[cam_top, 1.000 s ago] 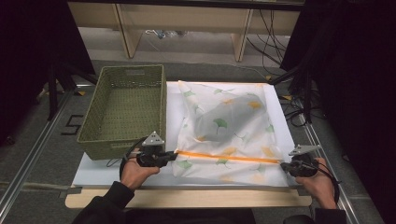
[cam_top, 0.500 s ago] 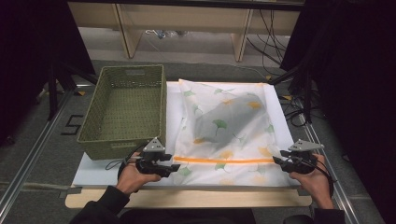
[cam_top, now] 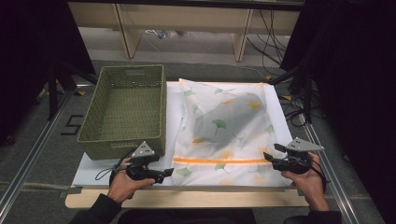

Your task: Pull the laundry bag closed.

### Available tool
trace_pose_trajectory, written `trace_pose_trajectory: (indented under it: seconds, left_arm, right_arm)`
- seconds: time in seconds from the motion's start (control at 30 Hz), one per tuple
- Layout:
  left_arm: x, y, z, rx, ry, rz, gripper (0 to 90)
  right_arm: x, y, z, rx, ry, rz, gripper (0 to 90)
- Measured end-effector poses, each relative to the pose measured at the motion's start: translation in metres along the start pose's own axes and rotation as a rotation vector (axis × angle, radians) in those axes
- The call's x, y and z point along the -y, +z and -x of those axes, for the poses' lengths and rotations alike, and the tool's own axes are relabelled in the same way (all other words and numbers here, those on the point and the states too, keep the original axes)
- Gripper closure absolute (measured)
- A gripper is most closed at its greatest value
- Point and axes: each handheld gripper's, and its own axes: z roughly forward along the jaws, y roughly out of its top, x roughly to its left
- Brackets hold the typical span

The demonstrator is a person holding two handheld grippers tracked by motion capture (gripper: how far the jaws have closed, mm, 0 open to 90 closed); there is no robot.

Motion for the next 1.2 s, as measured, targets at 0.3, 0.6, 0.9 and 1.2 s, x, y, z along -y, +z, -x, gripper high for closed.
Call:
trace_pose_trajectory:
  seconds: [0.3,0.6,0.9,1.2]
  left_arm:
    - [0.011,-0.009,0.001,-0.008,-0.034,0.024,19.9]
    - [0.017,-0.014,0.006,-0.013,-0.01,0.018,20.4]
    - [0.014,-0.016,0.001,-0.02,0.002,0.024,20.5]
    - [0.012,-0.017,-0.004,0.004,0.024,0.0,20.3]
  right_arm:
    - [0.005,0.009,-0.019,-0.038,-0.044,-0.029,38.9]
    - [0.019,0.003,-0.031,-0.058,-0.03,-0.049,37.6]
    - [0.025,0.0,-0.035,-0.064,-0.038,-0.064,36.5]
    - [0.028,0.001,-0.029,-0.033,-0.031,-0.086,36.6]
